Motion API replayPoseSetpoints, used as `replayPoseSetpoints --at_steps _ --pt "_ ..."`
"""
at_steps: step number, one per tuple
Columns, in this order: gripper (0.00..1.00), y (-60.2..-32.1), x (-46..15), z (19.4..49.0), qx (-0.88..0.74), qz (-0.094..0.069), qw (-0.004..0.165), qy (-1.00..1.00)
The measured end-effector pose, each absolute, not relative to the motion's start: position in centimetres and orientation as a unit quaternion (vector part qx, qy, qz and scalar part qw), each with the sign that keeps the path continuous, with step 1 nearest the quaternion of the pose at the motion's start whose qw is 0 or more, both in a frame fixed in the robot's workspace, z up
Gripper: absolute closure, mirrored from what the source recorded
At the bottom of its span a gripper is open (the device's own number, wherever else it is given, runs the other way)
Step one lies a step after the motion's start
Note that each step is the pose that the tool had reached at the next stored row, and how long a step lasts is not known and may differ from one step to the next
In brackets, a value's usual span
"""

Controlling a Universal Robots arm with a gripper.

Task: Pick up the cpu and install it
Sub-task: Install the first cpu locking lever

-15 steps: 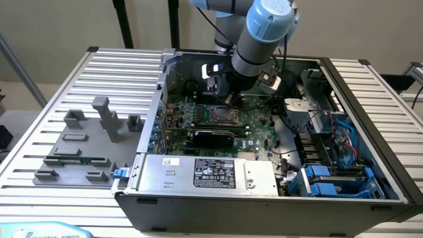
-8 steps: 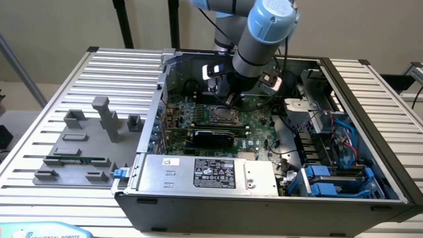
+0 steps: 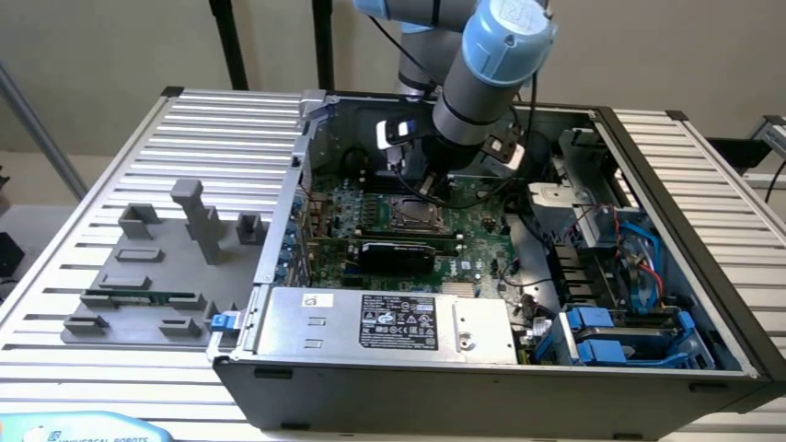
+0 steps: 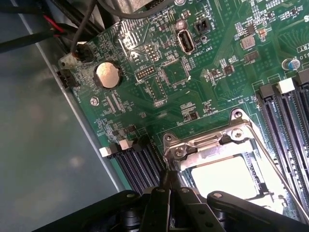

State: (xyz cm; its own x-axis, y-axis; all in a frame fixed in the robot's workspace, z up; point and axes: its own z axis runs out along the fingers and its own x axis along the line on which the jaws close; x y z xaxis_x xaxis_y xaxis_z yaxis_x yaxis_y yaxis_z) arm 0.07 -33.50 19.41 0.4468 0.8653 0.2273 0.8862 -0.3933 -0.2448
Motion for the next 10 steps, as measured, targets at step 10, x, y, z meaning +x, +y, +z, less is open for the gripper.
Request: replayPoseSetpoints --at_steps 10 --pt "0.89 -34.18 0.07 20.34 -0.833 -0.029 0.169 -0.526"
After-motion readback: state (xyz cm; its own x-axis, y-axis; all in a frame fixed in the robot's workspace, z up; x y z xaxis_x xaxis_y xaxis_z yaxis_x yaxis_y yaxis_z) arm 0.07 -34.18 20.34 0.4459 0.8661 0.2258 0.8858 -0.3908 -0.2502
